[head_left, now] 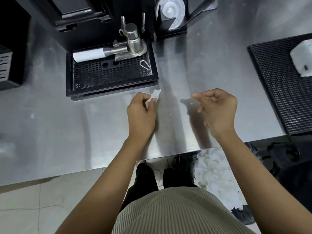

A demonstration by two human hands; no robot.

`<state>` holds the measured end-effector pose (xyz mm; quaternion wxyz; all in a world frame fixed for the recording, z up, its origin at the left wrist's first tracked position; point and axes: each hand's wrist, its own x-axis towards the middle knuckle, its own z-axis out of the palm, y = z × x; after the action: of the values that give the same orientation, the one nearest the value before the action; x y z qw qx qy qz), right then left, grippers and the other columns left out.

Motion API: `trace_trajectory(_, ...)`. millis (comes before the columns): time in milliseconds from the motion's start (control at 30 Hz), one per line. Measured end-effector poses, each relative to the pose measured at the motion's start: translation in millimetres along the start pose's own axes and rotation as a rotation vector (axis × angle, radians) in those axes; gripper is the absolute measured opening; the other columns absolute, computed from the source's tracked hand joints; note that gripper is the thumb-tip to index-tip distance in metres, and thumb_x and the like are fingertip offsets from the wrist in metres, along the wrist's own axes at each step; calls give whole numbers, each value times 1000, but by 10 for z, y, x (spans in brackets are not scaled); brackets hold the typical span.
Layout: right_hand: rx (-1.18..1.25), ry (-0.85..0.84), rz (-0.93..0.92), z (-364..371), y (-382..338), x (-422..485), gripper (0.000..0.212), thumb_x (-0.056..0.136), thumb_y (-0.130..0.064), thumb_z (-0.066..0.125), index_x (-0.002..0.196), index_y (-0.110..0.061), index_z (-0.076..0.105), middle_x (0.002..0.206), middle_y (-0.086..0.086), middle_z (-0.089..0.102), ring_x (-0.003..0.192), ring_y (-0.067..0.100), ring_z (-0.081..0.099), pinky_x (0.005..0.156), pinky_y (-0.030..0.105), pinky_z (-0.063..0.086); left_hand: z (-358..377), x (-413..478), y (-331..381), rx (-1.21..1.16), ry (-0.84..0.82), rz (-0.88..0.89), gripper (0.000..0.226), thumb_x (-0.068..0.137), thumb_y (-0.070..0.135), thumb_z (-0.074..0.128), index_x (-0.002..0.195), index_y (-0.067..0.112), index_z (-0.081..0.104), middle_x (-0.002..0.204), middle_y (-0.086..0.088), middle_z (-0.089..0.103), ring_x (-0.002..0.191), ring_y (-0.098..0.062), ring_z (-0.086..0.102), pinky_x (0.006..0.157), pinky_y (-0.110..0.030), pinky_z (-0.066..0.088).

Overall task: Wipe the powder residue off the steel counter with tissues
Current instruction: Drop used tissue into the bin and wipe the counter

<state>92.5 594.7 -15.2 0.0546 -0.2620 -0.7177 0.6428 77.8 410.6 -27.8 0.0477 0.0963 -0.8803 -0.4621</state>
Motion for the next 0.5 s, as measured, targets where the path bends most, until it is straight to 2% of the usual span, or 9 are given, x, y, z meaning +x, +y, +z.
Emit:
trace_trajectory(67, -39, 2, -68, 61, -11, -2, 44, 81, -33, 78, 60, 1, 59, 41, -1, 51, 36, 16, 39, 45, 26, 39, 8, -7, -2, -31, -16, -36, 9, 89, 16, 63, 83, 22, 58, 72, 11, 59, 61, -3, 51, 62, -8, 40)
trace_trajectory(133, -151, -17, -105, 124, -5, 2, 59, 86, -53, 66, 59, -2, 58, 47, -5, 56, 49, 15, 50, 65, 35, 49, 6, 1, -3, -159, -72, -138, 14, 86, 13, 66, 82, 25, 61, 77, 8, 64, 69, -7, 59, 70, -17, 48)
trace_trajectory(200, -188, -153, -79, 186, -14, 15, 47, 86, -60, 62, 78, -14, 67, 68, -3, 67, 68, 20, 62, 77, 42, 53, 8, -42, 74, -320, -165, -223, 15, 85, 5, 67, 84, 20, 66, 81, 1, 68, 72, -10, 63, 71, -21, 52)
trace_trajectory(233, -156, -265, -37, 210, -27, 11, 32, 85, -53, 66, 92, -23, 69, 82, -1, 70, 78, 19, 65, 79, 40, 55, 10, -67, 125, -392, -226, -235, 14, 85, 0, 65, 88, 13, 68, 82, -3, 69, 72, -10, 63, 70, -20, 52)
trace_trajectory(300, -45, -455, 40, 229, -30, 20, 25, 86, -28, 74, 109, -22, 67, 98, 4, 69, 83, 14, 66, 74, 27, 56, 13, -84, 190, -464, -353, -208, 16, 87, -6, 61, 98, 1, 69, 88, -11, 71, 77, -14, 65, 75, -24, 53)
trace_trajectory(333, 10, -485, 45, 228, -26, 23, 22, 85, -15, 75, 106, -15, 69, 96, 8, 69, 78, 13, 66, 69, 23, 55, 2, -73, 200, -451, -390, -184, 18, 87, -5, 60, 101, 2, 70, 89, -12, 72, 79, -17, 67, 79, -29, 54)
trace_trajectory(400, 74, -421, 19, 212, -44, 28, 12, 81, 1, 74, 90, -7, 72, 87, 12, 70, 68, 13, 66, 60, 20, 54, -20, 5, 174, -313, -338, -138, 16, 88, 5, 63, 100, 11, 71, 81, -7, 73, 74, -19, 69, 78, -34, 57)
trace_trajectory(467, 114, -341, 22, 173, -47, 48, 15, 79, 5, 74, 81, -10, 72, 82, 10, 71, 68, 17, 68, 59, 23, 57, -49, 108, 116, -102, -226, -85, 17, 90, 10, 59, 96, 20, 72, 67, 4, 69, 60, -9, 65, 66, -25, 53)
trace_trajectory(500, 120, -322, 29, 153, -57, 53, 18, 79, 6, 74, 79, -12, 72, 82, 10, 71, 72, 21, 69, 61, 25, 59, -61, 135, 114, -20, -219, -47, 23, 90, 6, 55, 97, 20, 72, 72, 7, 70, 64, -3, 64, 70, -22, 52)
